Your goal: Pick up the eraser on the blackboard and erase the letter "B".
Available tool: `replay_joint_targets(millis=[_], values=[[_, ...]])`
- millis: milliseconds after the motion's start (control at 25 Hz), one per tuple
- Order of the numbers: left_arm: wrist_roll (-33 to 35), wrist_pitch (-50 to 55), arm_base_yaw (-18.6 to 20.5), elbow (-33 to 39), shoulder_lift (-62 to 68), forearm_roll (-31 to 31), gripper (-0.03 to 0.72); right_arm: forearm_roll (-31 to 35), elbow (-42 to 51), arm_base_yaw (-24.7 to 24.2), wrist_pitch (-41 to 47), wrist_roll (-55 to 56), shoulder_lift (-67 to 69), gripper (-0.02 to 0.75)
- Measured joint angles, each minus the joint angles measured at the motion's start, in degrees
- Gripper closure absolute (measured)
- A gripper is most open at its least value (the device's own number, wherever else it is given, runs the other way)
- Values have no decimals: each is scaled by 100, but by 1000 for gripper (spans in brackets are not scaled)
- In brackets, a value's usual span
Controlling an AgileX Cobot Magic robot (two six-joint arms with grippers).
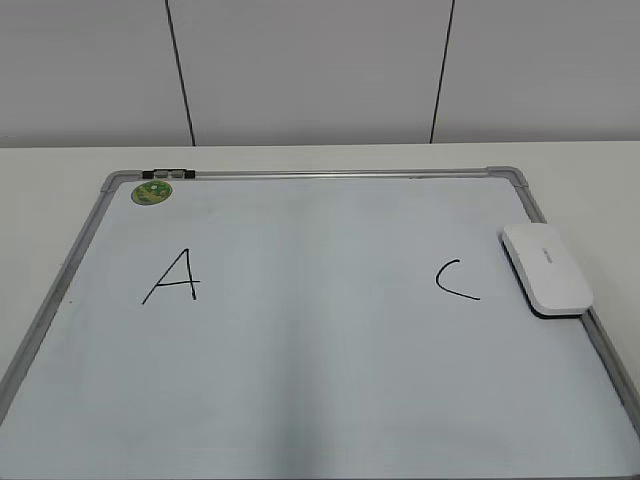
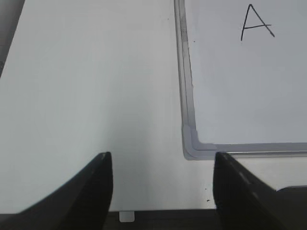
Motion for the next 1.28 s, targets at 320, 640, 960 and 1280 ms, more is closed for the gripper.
replay_joint_targets(millis=[320, 640, 960, 1280], values=[[0, 0, 0, 5, -259, -3, 191, 21, 535, 0, 29, -75, -504, 164], [0, -241, 0, 169, -303, -107, 191, 21, 545, 0, -22, -81, -509, 164], [0, -255, 0, 169, -303, -121, 191, -12, 545, 0, -36, -95, -509, 164], [-10, -255, 0, 169, -303, -121, 191, -12, 545, 0, -36, -95, -509, 164]])
